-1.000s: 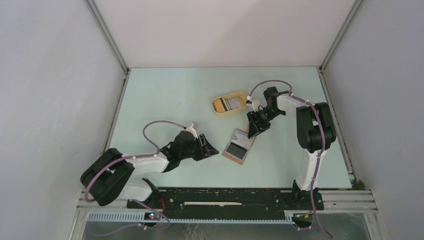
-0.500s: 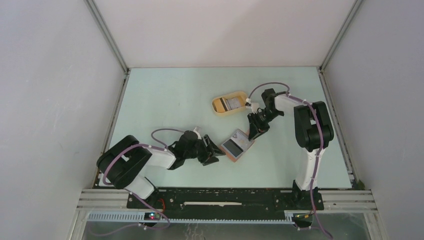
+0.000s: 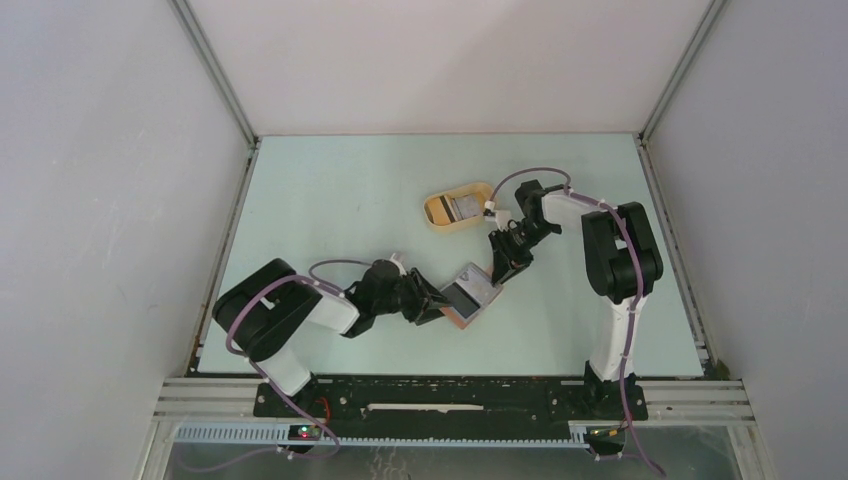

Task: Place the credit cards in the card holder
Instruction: Close the card holder at the center of the board.

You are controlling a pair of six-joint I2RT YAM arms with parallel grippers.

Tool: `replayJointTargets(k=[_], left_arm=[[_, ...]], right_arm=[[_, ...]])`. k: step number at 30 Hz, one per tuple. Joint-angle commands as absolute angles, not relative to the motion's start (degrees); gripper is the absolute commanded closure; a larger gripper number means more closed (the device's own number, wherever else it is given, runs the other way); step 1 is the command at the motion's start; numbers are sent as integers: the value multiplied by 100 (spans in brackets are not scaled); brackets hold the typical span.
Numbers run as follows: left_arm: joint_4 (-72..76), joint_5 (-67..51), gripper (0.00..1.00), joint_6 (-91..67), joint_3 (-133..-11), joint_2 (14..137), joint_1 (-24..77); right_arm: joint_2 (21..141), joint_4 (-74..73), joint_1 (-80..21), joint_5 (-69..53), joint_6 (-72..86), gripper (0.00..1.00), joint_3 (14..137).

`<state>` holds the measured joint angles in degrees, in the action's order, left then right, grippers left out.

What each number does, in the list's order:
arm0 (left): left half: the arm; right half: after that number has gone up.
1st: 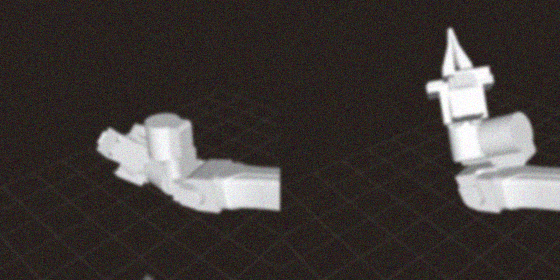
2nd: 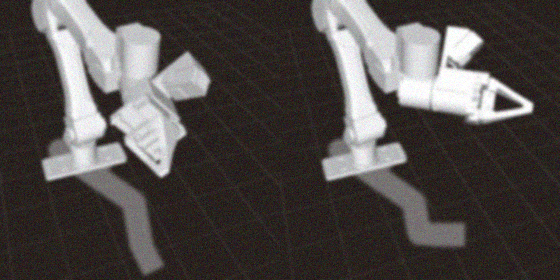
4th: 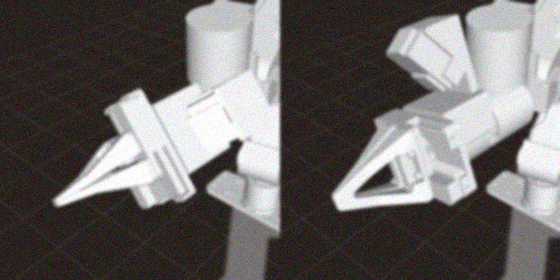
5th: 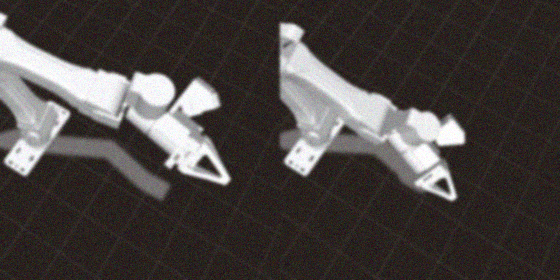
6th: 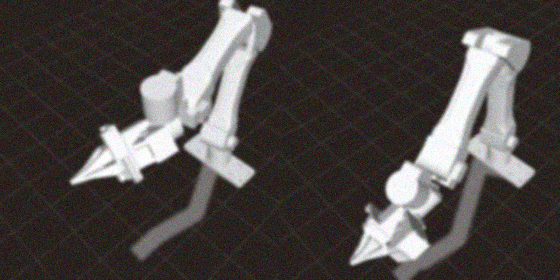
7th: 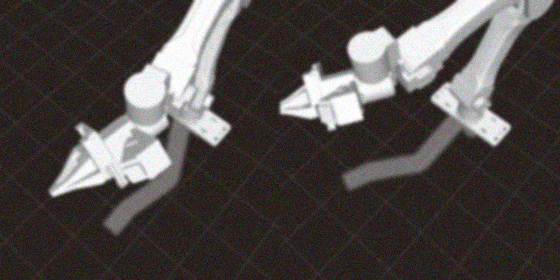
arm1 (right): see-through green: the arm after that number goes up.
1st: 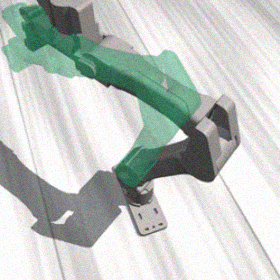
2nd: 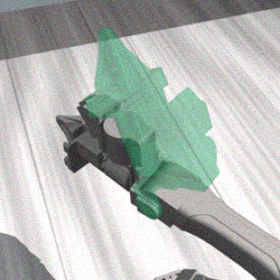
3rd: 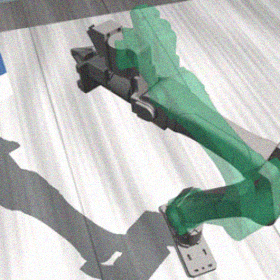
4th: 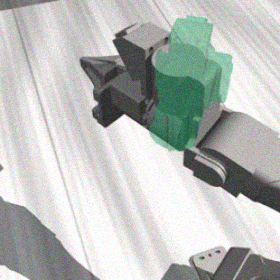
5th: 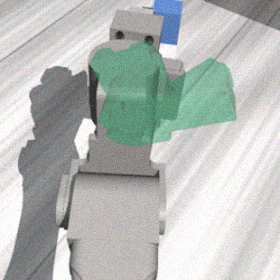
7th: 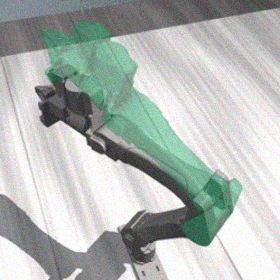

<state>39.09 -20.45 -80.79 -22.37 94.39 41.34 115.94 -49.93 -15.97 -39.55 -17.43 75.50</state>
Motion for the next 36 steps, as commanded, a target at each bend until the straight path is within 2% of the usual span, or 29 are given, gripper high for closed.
replayJointTargets(k=[1, 13, 21, 29, 36], left_arm=[[4333, -2202, 55, -8131, -2544, 9303, 4157], [4265, -2496, 51, -7995, -3656, 9777, 4157], [3009, -2583, 51, -7477, -4596, 10454, 4132], [1094, -2195, 61, -6669, -5408, 10776, 4120], [815, -2094, 75, -6493, -5377, 10913, 4102]], right_arm=[[11726, -5026, -1670, -3885, -1762, 65, 7576], [11750, -5062, -1670, -4288, -1793, 62, 7582], [11583, -4997, -1497, -4456, -1760, 58, 7578], [11246, -4850, -1331, -4270, -1773, 55, 7532], [10813, -4771, -1002, -4114, -1958, 55, 7481]])
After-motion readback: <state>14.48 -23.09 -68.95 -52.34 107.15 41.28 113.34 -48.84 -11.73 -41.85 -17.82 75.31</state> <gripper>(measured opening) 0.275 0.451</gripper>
